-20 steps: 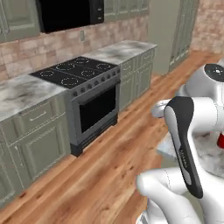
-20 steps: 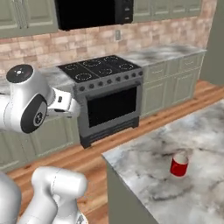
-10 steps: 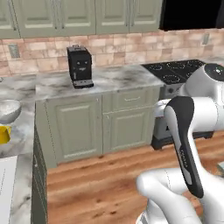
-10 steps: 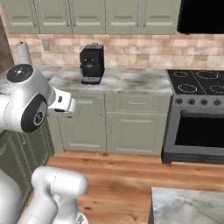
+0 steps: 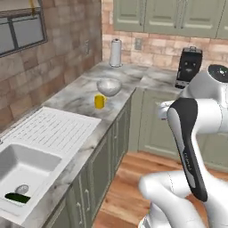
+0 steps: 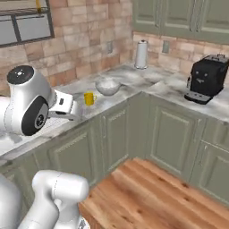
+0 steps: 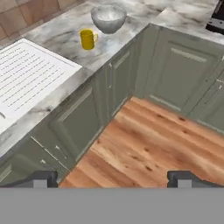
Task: Clear the mugs and bowl far away from the sink.
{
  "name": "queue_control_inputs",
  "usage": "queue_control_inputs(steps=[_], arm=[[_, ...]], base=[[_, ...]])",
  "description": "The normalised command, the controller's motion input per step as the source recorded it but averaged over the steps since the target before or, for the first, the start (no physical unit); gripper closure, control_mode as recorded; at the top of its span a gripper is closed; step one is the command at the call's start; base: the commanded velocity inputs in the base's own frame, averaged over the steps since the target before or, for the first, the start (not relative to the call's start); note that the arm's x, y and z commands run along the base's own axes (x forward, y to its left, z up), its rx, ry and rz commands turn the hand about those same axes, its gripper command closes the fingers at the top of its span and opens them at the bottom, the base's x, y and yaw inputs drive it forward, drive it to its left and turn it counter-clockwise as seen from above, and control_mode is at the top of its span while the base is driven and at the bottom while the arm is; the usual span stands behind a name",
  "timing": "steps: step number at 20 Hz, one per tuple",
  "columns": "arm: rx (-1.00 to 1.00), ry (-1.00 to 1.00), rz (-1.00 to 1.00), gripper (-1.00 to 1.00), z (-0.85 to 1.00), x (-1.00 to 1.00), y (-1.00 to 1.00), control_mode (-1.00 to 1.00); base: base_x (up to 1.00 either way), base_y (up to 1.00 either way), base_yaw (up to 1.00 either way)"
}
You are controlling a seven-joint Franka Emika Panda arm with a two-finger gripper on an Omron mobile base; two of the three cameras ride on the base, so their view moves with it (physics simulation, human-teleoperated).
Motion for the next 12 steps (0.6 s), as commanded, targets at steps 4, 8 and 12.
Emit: queue_control_inputs(steps=[4, 8, 12], arm=[[0.0, 0.0, 0.0, -1.0, 0.0, 0.0, 0.0, 1.0], [0.0, 0.0, 0.0, -1.0, 0.0, 0.0, 0.0, 1.0], [0.0, 0.0, 0.0, -1.0, 0.0, 0.0, 0.0, 1.0]], base=[[0.4, 0.0, 0.97], [0.85, -0.23, 0.76], [0.98, -0.75, 0.47]])
